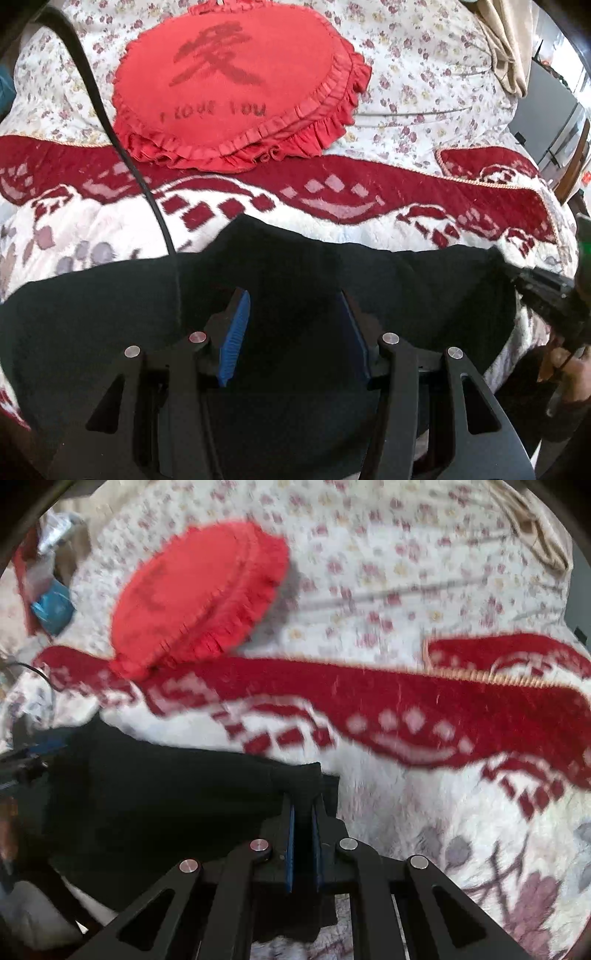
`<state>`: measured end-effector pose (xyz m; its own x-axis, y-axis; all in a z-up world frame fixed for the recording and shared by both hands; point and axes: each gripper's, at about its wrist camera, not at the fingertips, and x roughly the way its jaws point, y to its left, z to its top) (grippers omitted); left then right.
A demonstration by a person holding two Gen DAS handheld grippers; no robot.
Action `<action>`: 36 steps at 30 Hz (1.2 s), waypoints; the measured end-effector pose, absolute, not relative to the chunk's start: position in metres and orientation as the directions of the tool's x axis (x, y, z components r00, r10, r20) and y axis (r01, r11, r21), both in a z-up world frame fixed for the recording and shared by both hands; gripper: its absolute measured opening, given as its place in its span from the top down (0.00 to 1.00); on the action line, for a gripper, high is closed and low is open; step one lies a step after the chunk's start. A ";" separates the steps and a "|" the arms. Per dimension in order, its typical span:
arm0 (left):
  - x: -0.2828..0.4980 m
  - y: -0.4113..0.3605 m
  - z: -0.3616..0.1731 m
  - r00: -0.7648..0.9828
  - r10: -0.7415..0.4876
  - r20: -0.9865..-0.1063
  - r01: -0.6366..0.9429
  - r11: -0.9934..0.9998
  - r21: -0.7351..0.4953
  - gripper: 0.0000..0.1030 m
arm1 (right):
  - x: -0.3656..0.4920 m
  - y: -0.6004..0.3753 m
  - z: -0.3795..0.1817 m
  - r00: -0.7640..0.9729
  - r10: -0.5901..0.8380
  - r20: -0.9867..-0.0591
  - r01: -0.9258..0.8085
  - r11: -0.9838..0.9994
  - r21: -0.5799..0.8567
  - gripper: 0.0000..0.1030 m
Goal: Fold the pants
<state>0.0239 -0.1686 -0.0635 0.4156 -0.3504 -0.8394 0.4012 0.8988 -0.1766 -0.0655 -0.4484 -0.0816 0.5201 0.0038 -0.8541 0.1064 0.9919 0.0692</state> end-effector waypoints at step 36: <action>-0.010 0.034 -0.061 0.563 -0.050 -0.825 -0.001 0.998 -0.062 0.53 | -0.073 -0.337 -0.021 0.702 0.241 -0.670 -0.117 0.967 0.225 0.00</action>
